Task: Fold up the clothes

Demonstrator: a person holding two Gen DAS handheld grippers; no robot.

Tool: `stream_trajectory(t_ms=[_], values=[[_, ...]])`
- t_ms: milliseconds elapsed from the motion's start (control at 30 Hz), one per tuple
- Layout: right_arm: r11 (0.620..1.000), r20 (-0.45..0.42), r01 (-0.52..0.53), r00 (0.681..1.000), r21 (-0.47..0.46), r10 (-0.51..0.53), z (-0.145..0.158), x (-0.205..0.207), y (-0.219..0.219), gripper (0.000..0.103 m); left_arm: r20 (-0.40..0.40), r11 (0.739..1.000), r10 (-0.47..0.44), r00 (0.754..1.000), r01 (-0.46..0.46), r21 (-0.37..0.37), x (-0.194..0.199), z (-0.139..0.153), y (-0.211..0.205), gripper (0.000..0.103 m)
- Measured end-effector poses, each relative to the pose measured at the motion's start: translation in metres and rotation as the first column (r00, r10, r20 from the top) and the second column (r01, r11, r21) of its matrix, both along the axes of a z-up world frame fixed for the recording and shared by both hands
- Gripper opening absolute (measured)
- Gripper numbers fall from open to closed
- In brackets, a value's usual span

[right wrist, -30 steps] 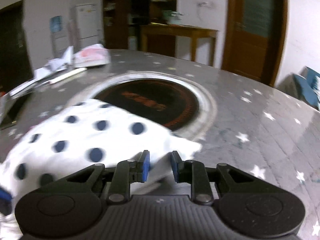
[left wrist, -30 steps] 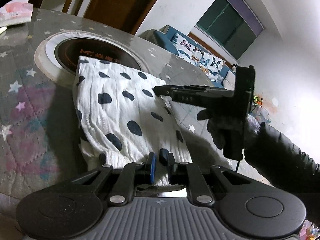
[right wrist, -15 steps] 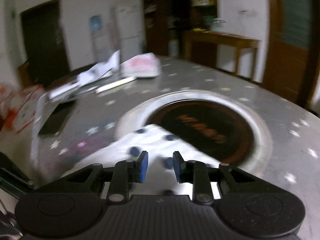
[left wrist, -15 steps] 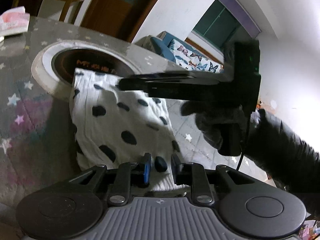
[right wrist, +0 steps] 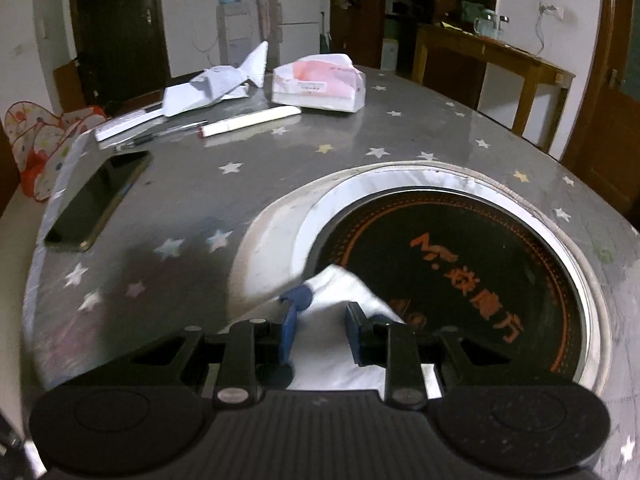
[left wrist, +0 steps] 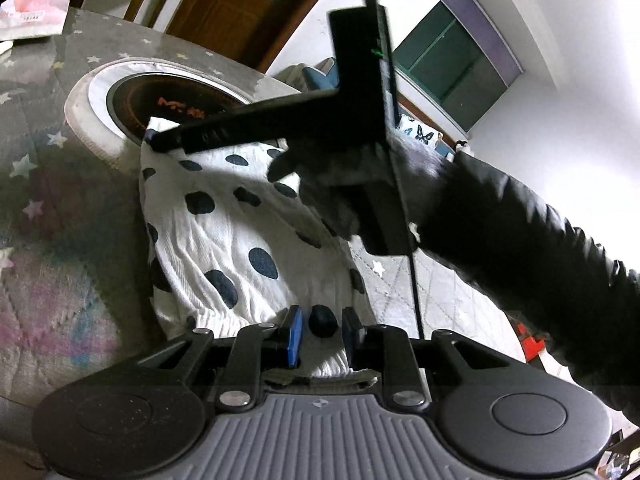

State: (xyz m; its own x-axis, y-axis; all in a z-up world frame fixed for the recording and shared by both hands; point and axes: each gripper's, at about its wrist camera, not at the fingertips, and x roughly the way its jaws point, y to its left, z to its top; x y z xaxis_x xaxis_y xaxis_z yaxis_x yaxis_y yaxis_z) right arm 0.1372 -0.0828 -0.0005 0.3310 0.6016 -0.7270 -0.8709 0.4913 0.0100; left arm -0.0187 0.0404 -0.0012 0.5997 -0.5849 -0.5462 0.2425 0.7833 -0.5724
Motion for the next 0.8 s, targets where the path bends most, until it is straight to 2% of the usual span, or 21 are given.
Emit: stream_trajectory(t_ms=[167, 300, 433, 533, 600, 800], values=[[0.997, -0.011, 0.047, 0.999, 0.058, -0.047, 0.009, 0.007, -0.012, 0.027, 0.011, 1.0, 0.013, 1.0, -0.013, 0.001, -0.001, 0.007, 0.005, 0.024], [0.995, 0.001, 0.061, 0.998, 0.076, -0.061, 0.022, -0.006, -0.044, 0.029, 0.049, 0.999, 0.049, 0.998, -0.05, 0.01, 0.0, 0.018, 0.013, 0.025], [0.995, 0.007, 0.057, 0.998, 0.083, -0.058, 0.027, -0.033, -0.078, 0.029, 0.061, 0.992, 0.122, 0.991, -0.122, 0.008, 0.011, 0.022, 0.023, 0.025], [0.995, 0.01, 0.048, 0.999, 0.089, -0.049, 0.027, -0.054, -0.098, 0.035, 0.061, 0.984, 0.178, 0.982, -0.179, 0.007, 0.02, 0.022, 0.03, 0.023], [0.995, 0.01, 0.035, 0.999, 0.097, -0.036, 0.024, -0.072, -0.11, 0.035, 0.055, 0.978, 0.207, 0.977, -0.207, 0.01, 0.026, 0.021, 0.034, 0.023], [0.997, 0.04, 0.017, 0.999, 0.069, -0.02, 0.009, -0.108, -0.133, 0.035, 0.014, 0.969, 0.232, 0.973, -0.232, 0.08, 0.028, 0.004, 0.034, 0.022]])
